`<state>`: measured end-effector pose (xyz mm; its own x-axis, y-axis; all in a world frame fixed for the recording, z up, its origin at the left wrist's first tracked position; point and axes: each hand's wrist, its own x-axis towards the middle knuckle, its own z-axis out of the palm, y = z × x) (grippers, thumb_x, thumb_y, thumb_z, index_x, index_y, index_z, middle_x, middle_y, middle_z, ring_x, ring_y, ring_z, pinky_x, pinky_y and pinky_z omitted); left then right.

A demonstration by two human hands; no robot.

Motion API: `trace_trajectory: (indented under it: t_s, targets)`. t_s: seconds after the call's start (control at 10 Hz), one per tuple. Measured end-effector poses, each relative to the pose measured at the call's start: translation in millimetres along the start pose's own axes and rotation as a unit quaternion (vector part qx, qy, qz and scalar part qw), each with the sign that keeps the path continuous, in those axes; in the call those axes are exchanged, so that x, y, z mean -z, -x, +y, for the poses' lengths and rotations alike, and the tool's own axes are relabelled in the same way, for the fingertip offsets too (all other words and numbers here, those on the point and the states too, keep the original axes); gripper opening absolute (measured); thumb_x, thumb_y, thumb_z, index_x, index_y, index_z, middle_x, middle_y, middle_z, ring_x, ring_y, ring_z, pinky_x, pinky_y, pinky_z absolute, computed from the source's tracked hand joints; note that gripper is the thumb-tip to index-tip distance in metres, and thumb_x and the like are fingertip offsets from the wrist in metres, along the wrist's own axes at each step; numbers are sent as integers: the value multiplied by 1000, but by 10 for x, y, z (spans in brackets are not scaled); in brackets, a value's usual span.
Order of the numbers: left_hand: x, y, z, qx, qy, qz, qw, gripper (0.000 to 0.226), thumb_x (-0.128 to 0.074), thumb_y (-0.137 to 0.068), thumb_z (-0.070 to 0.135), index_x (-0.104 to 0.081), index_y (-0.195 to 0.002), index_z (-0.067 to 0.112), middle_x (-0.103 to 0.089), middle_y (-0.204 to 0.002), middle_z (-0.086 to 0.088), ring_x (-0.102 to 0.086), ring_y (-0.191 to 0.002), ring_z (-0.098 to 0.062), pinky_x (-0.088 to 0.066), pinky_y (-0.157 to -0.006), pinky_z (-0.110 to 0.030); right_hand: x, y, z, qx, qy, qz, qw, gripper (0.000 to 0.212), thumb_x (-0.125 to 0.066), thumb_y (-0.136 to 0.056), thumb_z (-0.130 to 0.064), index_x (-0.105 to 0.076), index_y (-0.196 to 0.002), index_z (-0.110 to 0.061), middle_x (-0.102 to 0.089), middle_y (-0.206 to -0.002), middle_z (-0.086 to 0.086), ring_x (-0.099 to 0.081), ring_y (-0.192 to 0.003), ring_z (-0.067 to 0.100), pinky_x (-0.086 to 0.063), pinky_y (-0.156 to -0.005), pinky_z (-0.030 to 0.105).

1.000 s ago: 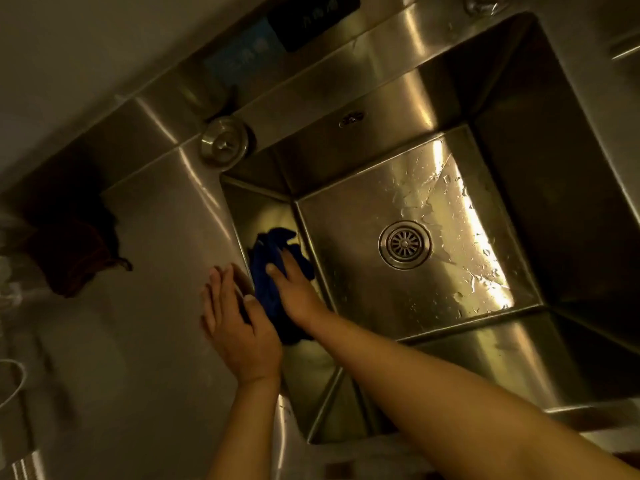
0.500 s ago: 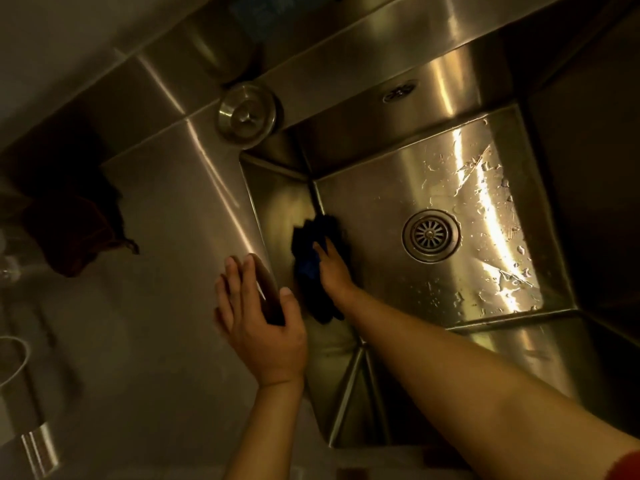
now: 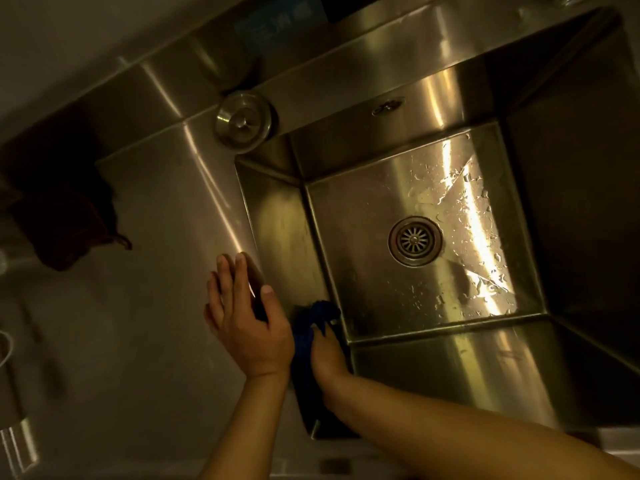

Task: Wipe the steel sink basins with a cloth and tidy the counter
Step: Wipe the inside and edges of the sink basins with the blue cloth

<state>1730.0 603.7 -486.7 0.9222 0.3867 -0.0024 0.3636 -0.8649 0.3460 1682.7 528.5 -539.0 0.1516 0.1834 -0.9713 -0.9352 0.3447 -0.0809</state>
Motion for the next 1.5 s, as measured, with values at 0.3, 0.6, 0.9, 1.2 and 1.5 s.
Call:
trace_trajectory:
  t_s: [0.3, 0.6, 0.9, 1.2, 1.5]
  targets:
    - [31, 18, 62, 8, -1, -1, 1000, 58, -46, -102, 32, -37, -159, 29, -28, -169, 6, -19, -158, -22, -19, -123, -61, -76, 414, 88, 91, 43, -39, 994, 22, -39, -111, -24, -58, -113, -36, -65, -108, -3, -64, -104, 17, -51, -104, 40]
    - [36, 11, 60, 10, -4, 2, 1000, 59, -49, -102, 29, -37, -160, 28, -28, -169, 6, -18, -158, -22, -21, -123, -60, -159, 18, -478, 248, 114, -92, 958, 44, -39, -109, -28, -41, -153, -31, -55, -146, -2, -53, -132, 15, -41, -115, 37]
    - [35, 12, 58, 10, -6, 2, 1000, 59, -49, -101, 33, -39, -159, 28, -29, -169, 5, -21, -157, -26, -22, -121, -62, 309, 147, 134, 53, 366, -55, 927, 43, -32, -109, -18, -41, -149, -7, -52, -145, 16, -52, -131, 31, -40, -100, 28]
    - [40, -8, 47, 16, -13, 0, 1000, 58, -50, -101, 33, -40, -158, 29, -29, -169, 6, -21, -157, -24, -22, -121, -61, 336, 155, -23, 15, 678, -171, 715, 46, -33, -107, -22, -53, -139, 5, -54, -139, 23, -51, -129, 40, -41, -111, 46]
    - [37, 11, 22, 13, -9, 1, 1000, 58, -49, -102, 37, -38, -159, 32, -28, -169, 6, -20, -157, -26, -17, -124, -59, 634, 112, -288, 27, 812, -209, 544, 51, -48, -102, -40, -54, -142, -9, -54, -144, 17, -56, -126, 37, -48, -104, 48]
